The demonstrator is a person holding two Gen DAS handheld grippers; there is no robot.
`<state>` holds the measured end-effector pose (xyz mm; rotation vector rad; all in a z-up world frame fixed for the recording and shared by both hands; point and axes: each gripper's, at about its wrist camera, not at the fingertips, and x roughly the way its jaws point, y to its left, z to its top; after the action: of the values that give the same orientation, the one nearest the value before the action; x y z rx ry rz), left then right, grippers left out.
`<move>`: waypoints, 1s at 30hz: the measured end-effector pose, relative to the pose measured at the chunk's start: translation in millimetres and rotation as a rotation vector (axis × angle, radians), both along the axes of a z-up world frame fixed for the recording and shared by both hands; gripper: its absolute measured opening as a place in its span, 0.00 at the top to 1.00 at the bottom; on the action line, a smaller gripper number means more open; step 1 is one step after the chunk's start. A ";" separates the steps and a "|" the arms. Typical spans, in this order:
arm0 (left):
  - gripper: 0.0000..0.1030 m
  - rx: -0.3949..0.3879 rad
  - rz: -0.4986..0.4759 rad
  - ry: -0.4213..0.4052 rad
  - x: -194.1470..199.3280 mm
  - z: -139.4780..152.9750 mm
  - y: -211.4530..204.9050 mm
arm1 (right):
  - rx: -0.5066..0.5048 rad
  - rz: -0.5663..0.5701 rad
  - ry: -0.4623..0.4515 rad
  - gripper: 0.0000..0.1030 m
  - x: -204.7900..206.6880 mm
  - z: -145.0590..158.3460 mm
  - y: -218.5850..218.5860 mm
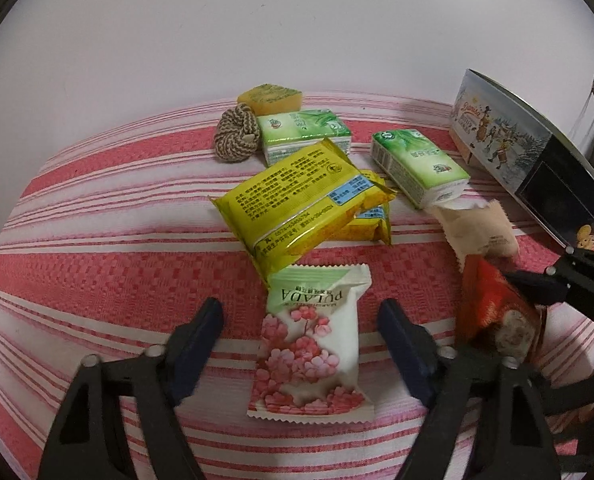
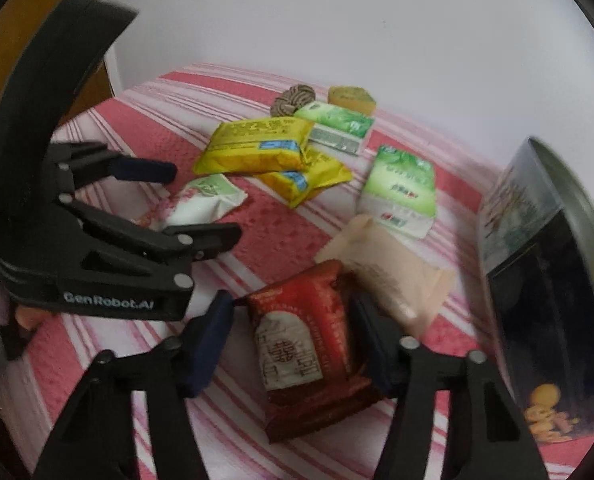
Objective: Organize objects
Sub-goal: 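Grasp the pink-flowered pastry bag with the left gripper while the right grasps the red cake, then carry the pastry bag and red cake over the tin with both grippers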
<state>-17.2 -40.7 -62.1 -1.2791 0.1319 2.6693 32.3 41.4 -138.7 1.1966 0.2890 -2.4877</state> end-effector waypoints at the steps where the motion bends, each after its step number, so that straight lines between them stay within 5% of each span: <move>1: 0.35 0.001 -0.005 0.003 0.8 0.4 1.1 | -0.009 -0.004 -0.001 0.56 1.1 0.2 0.8; 5: 0.56 0.004 -0.019 0.017 3.0 2.5 3.6 | -0.008 -0.010 0.002 0.60 9.2 2.0 -0.3; 14: 0.57 0.024 -0.016 0.055 8.7 10.9 2.6 | -0.127 -0.009 0.074 0.62 28.7 22.3 7.4; 22: 0.57 0.085 -0.087 0.212 21.3 36.6 6.3 | -0.218 -0.081 0.248 0.62 43.6 62.7 31.3; 30: 0.57 0.099 -0.004 0.262 20.8 42.5 -5.7 | -0.296 -0.164 0.299 0.62 36.6 68.0 50.8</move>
<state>3.7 -46.5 -19.6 -0.8955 0.0362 2.7892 68.9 92.3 -70.7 0.7573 -0.1066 -2.7299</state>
